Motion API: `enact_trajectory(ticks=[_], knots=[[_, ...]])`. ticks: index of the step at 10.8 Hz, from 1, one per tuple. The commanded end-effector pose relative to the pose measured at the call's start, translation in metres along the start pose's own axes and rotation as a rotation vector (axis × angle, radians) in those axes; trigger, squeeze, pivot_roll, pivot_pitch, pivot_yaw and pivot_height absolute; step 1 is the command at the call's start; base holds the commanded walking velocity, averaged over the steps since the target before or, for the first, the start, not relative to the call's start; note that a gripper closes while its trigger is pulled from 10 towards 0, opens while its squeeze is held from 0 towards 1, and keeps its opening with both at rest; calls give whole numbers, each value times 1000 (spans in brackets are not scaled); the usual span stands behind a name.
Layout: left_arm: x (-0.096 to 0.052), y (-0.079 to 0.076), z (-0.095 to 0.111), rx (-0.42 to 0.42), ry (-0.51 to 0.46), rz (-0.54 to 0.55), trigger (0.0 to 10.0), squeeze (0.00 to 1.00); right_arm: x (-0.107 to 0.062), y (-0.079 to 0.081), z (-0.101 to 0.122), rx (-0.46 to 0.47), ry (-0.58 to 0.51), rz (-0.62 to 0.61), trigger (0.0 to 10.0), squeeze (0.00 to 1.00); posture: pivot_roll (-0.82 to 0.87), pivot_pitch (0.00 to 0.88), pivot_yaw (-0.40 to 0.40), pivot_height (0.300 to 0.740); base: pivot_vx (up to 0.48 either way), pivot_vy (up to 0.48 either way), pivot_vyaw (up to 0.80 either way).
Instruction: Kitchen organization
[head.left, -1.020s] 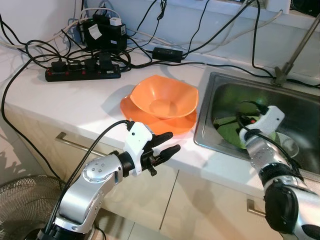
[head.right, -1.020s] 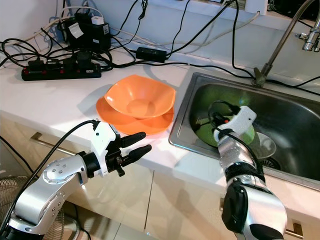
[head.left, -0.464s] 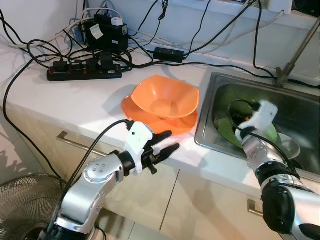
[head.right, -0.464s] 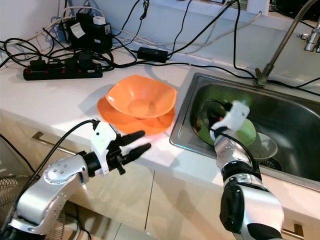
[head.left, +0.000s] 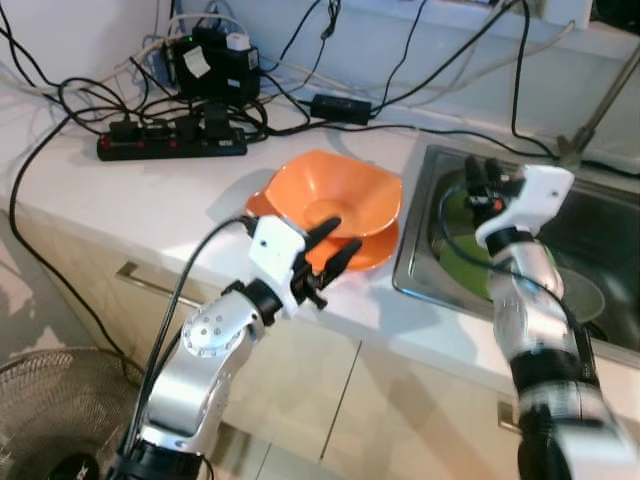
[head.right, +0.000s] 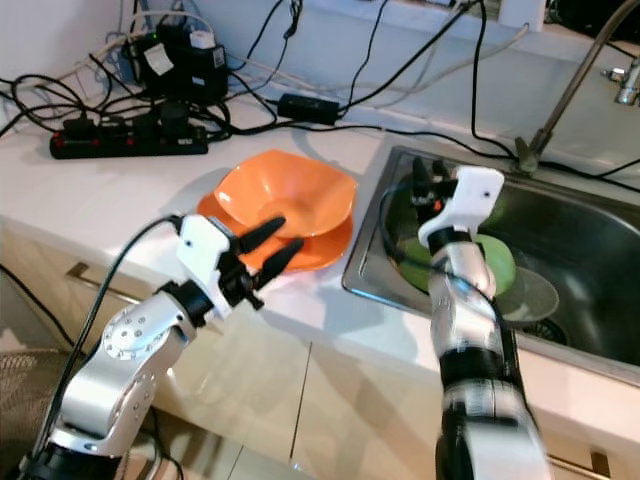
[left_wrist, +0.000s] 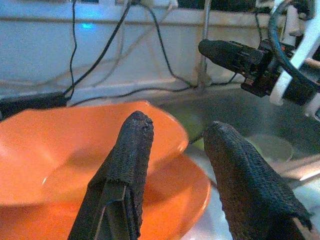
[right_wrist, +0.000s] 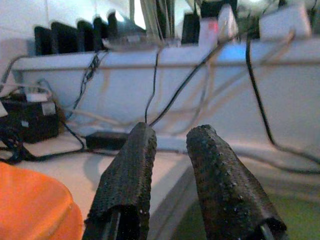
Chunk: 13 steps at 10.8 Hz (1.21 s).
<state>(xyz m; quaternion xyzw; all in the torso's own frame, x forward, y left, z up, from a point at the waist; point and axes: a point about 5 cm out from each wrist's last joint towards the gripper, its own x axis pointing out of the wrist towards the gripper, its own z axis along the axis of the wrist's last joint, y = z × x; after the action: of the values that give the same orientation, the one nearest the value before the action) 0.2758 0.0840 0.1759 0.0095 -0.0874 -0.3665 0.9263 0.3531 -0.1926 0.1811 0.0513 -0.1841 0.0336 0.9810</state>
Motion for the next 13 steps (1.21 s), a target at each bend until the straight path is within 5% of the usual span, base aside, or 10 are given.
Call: enact_trajectory(ticks=[1,3,4,6,13], knots=[[2,-3,8,21,-43,13,10000,0,-4,2,16,-51,-73,0,10000,0,195,11,-69,740,0,0,0],[4,19,25,121,-124,226,10000,0,-21,18,24,-93,-135,16,10000,0,185,1,-59,740,0,0,0],[4,30,30,142,-155,317,10000,0,-29,24,14,-10,-100,0,10000,0,184,0,-54,740,0,0,0],[3,55,26,173,-176,504,10000,0,-41,48,-10,-33,-17,37,10000,0,184,0,-44,740,0,0,0],[24,49,9,228,-198,545,10000,0,-25,74,-15,-57,-43,66,10000,0,184,0,-43,740,0,0,0]])
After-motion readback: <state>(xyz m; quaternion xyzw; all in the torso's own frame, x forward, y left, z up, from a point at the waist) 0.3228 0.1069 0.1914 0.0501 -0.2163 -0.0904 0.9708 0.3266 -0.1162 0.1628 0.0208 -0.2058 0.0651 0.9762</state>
